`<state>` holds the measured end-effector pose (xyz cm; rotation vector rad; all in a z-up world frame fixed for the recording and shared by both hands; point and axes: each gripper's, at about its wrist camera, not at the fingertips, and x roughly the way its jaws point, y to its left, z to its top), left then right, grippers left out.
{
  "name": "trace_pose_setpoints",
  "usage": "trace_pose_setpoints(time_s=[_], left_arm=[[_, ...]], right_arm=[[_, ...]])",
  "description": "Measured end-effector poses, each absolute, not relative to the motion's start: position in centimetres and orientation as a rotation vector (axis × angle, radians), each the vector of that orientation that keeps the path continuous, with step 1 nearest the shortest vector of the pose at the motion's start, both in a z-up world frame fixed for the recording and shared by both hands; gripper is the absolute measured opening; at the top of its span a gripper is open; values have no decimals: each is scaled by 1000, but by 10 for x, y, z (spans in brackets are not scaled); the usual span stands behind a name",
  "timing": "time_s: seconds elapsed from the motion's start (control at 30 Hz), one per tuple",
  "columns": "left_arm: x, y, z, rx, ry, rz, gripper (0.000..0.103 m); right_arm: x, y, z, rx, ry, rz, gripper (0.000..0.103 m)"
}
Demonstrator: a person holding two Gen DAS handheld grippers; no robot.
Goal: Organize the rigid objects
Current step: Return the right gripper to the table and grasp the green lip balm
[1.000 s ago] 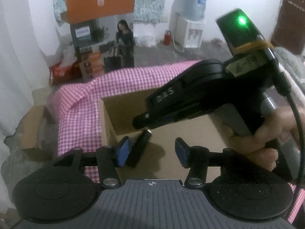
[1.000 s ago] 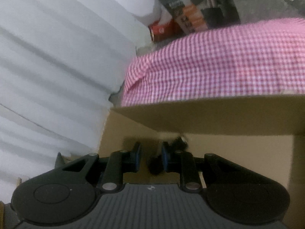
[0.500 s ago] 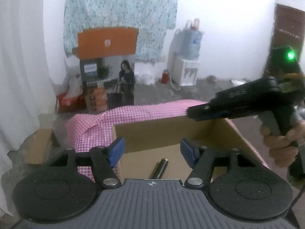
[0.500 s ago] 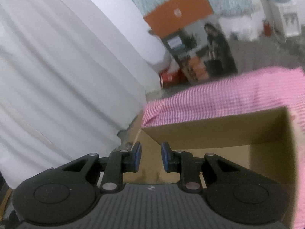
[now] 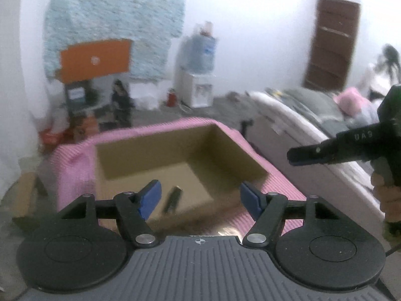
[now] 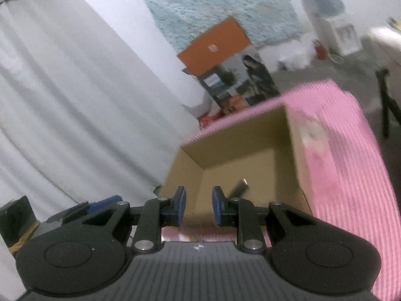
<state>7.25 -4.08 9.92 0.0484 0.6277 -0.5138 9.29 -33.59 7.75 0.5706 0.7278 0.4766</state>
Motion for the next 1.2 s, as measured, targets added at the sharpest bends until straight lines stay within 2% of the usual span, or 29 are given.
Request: trace_pose_setpoints(time_s=[0.43,0.53,0.9,1.2], left_arm=[[50,-120,11,210,782,-697,68],[53,-129,-2,223,820,-729,64],[63,-151,-34,177,975,-804,42],[75,-163,-50,181,1063,-776,37]], right_arm=[[29,-359,-5,613,857,328,25],[28,-360,-16,585,887,310,25],[58,-340,-50,505,1028,349,22],[77,-331,-67,473,1099,372,22]])
